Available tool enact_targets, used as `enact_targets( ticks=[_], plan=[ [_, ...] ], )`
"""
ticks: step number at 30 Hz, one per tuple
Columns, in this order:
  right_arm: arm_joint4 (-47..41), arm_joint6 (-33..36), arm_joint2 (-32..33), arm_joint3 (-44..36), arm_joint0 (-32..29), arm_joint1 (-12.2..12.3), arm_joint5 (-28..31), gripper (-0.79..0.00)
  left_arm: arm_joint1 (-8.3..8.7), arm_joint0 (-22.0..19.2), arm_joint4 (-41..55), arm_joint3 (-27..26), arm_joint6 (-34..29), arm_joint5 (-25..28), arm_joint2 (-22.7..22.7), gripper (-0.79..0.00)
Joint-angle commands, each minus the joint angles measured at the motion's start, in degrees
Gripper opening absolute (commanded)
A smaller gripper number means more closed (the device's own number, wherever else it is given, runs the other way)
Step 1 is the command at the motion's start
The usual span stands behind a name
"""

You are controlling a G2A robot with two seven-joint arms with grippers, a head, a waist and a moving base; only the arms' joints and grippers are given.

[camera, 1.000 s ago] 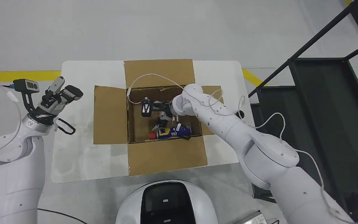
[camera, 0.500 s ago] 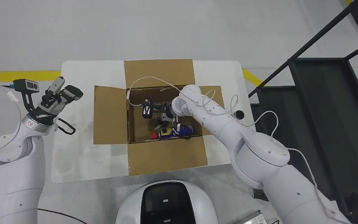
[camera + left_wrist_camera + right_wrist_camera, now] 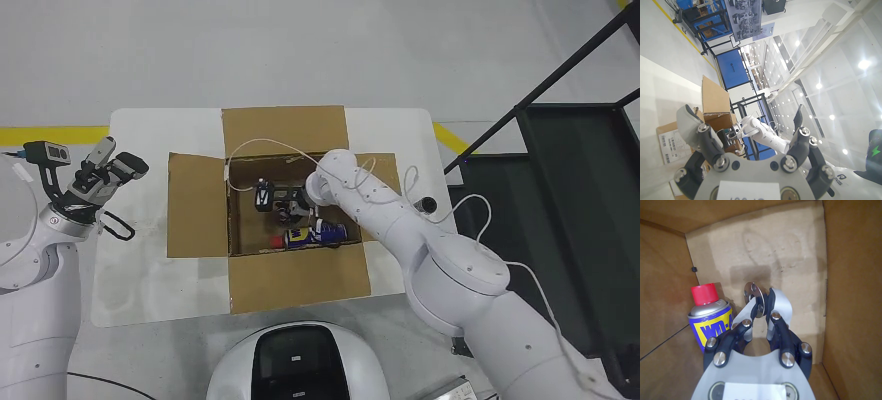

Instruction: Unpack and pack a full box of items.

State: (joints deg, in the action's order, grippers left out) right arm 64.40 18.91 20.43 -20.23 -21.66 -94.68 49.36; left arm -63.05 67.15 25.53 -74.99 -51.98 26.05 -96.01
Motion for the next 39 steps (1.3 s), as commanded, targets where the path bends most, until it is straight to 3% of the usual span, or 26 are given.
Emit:
enact_targets(
  ticks=[1, 13, 23, 24, 39],
  plan=[
    [0.3, -0.8, 0.1, 0.3, 0.2, -0.1, -0.1, -0.785, 0.00, 0.0, 0.0, 0.0, 0.0, 0.0, 0.0, 0.000],
    [1.2, -7.4, 1.8, 0.0, 0.9, 1.2, 2.1, -0.785, 0.00, 0.0, 0.0, 0.0, 0.0, 0.0, 0.0, 0.000],
    [0.0, -5.1, 4.0, -1.7, -0.6, 2.5, -1.8, -0.785, 0.00, 0.0, 0.0, 0.0, 0.0, 0.0, 0.0, 0.000],
    [-0.2, -4.6, 4.2, -1.8, -0.6, 2.6, -2.5, 0.000, 0.00, 0.0, 0.0, 0.0, 0.0, 0.0, 0.0, 0.000],
    [-1.7, -0.4, 6.5, -4.4, -2.2, 3.4, -3.6, 0.000, 0.00, 0.0, 0.0, 0.0, 0.0, 0.0, 0.0, 0.000]
  ],
)
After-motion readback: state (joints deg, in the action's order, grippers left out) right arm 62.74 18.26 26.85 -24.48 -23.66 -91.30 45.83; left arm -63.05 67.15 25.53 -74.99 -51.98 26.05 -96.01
